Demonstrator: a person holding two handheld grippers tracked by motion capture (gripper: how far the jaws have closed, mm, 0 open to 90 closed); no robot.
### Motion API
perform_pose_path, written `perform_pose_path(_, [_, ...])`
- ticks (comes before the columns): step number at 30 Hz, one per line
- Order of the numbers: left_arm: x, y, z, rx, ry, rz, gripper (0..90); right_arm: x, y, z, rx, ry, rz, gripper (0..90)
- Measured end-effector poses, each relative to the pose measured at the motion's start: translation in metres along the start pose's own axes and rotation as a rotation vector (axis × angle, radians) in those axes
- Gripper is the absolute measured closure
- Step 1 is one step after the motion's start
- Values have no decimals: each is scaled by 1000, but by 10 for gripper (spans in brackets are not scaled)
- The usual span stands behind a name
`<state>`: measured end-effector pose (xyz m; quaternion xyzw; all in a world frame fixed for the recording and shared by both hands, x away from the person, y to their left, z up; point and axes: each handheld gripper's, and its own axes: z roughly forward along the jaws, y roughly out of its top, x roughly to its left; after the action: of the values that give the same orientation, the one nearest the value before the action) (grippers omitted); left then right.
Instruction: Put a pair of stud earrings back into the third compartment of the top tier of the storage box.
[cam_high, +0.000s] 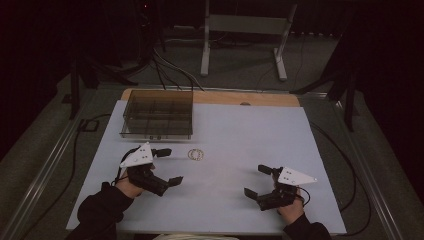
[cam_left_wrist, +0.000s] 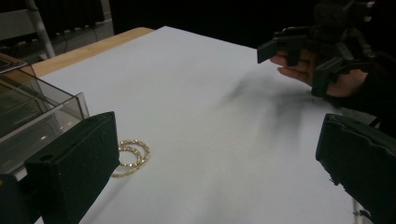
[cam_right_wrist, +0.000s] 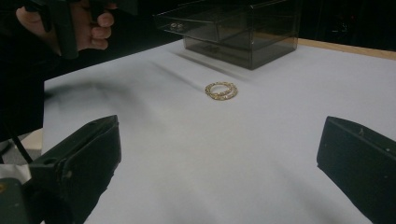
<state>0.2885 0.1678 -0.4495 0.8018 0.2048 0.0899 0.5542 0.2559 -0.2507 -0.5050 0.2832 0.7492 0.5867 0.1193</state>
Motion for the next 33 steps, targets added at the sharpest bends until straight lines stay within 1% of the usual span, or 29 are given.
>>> perform_pose_path(2, [0, 1, 2, 9, 3, 3, 5, 0, 0, 0, 0, 0, -1, 0])
perform_pose_path(3, [0, 2, 8, 15, 1, 4, 5, 0, 0, 0, 0, 0, -1, 0])
perform_pose_path(4, [0, 2, 8, 15, 1, 4, 5, 0, 0, 0, 0, 0, -1, 0])
perform_pose_path(5, [-1, 2, 14, 21, -6, 6, 5, 0, 0, 0, 2, -1, -2, 0])
perform_pose_path(7, [0, 2, 20, 18, -13, 1, 5, 0, 0, 0, 2, 2, 0, 0])
perform_pose_path(9, [1, 2, 25, 19, -9, 1, 5, 0, 0, 0, 2, 1, -1, 0])
perform_pose_path(10, [1, 2, 25, 19, -9, 1, 5, 0, 0, 0, 3, 3, 0, 0])
perform_pose_path(11, [2, 1, 31, 24, -8, -2, 5, 0, 0, 0, 3, 3, -1, 0])
perform_pose_path(12, [2, 1, 31, 24, -8, -2, 5, 0, 0, 0, 3, 4, -1, 0])
perform_pose_path(14, [4, 0, 39, 34, 3, -1, 5, 1, 0, 0, 4, 5, 0, 0])
perform_pose_path(18, [7, -2, 48, 36, 3, -8, 5, 1, 0, 0, 3, 7, -2, 0])
perform_pose_path(20, [7, -2, 49, 38, 5, -8, 6, 1, 0, 0, 2, 8, -1, 0])
perform_pose_path(24, [9, -4, 58, 71, -19, -26, 14, 1, 0, 0, 3, 8, -1, 0])
perform_pose_path(26, [9, -5, 61, 73, -24, -31, 15, 1, 0, 0, 7, 9, -1, 0])
perform_pose_path(28, [10, -5, 64, 72, -40, -37, 15, 1, 0, 0, 8, 9, -1, 0])
perform_pose_path(32, [12, -6, 71, 90, -44, -38, 15, 1, 0, 0, 6, 10, -1, 0])
perform_pose_path(33, [12, -6, 72, 93, -42, -33, 15, 1, 0, 0, 5, 11, 0, 0])
